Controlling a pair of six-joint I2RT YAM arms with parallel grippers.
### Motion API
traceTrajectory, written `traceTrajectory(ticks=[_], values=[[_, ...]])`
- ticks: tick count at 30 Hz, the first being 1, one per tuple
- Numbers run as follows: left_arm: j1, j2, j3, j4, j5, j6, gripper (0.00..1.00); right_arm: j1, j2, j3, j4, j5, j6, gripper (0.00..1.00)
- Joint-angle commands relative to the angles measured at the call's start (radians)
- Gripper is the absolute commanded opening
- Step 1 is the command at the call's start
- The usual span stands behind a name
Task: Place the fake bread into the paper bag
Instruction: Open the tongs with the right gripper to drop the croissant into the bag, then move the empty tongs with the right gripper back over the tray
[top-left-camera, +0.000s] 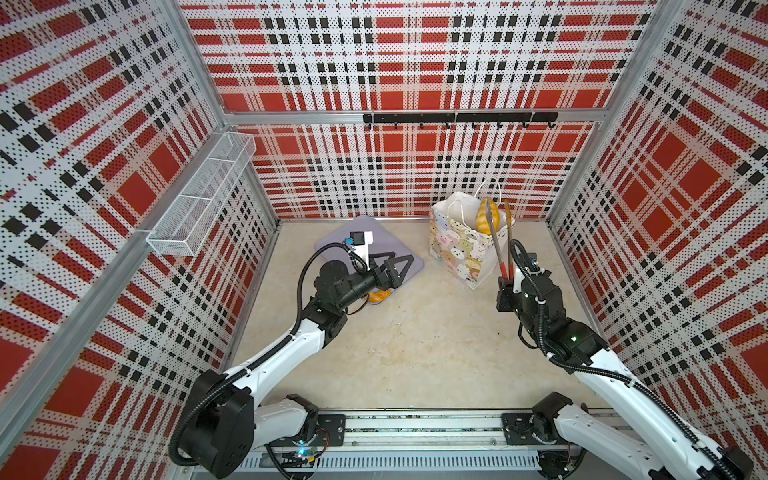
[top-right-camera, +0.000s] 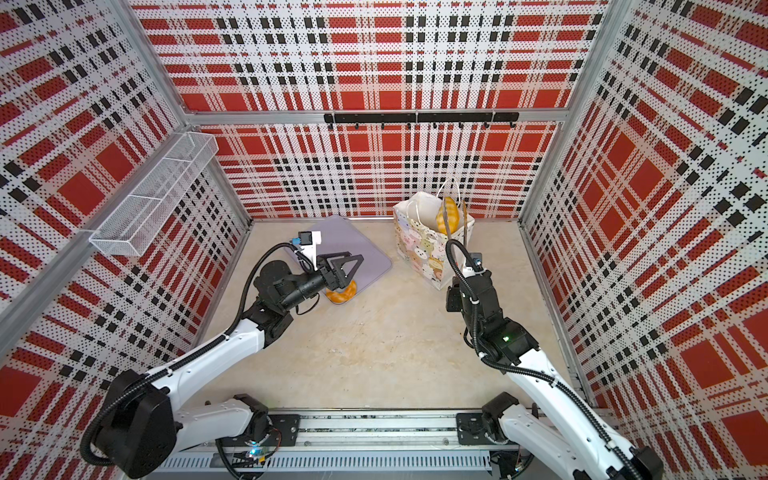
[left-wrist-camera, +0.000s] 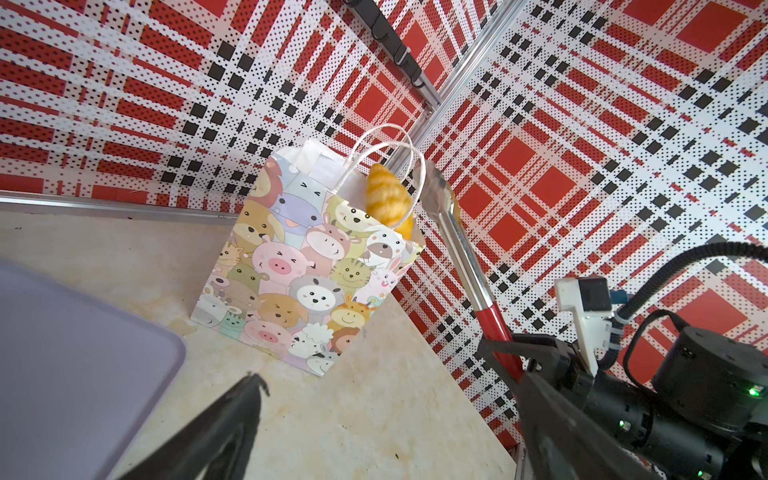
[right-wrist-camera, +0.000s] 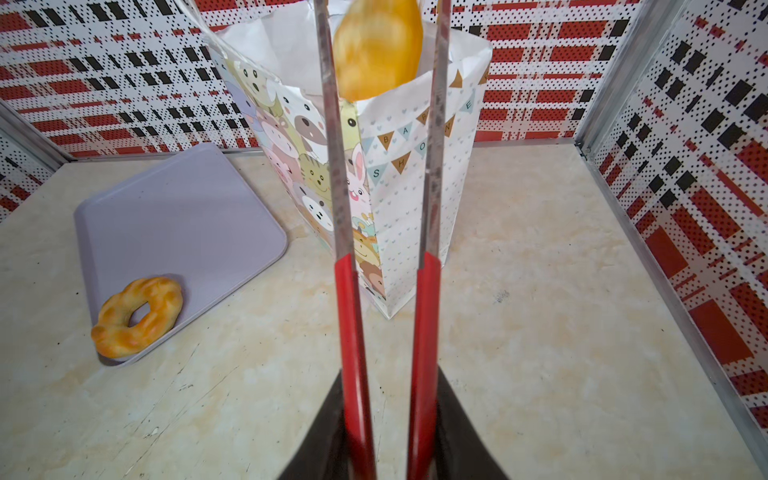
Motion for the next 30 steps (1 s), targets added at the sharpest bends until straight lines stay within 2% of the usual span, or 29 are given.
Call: traceTrajectory(ticks=[1, 11, 15, 23, 24, 30], values=[[0.01, -0.022, -0.022, 0.02, 0.01, -0.005, 0.98, -0.005, -0.017, 0.04, 0.025, 0.007, 0.0, 0.31], [0.033, -0.052, -0.032, -0.013, 0.013, -0.006, 0.98, -0.004, -0.079, 0.019, 0.07, -0.043, -0.03, 0.27], [0.082, -0.092, -0.064, -0.036, 0.014, -0.021, 0.98, -0.005, -0.151, -0.029, 0.14, -0.117, -0.075, 0.27], [0.212, -0.171, -0.15, -0.07, 0.021, -0.091, 0.98, -0.005, -0.258, -0.129, 0.295, -0.366, -0.184, 0.26], [0.25, -0.178, -0.156, -0.085, 0.023, -0.099, 0.99, -0.005, -0.249, -0.13, 0.301, -0.407, -0.193, 0.26], [0.329, -0.199, -0.16, -0.237, 0.018, -0.073, 0.99, -0.005, -0.123, -0.095, 0.282, -0.652, -0.225, 0.26]])
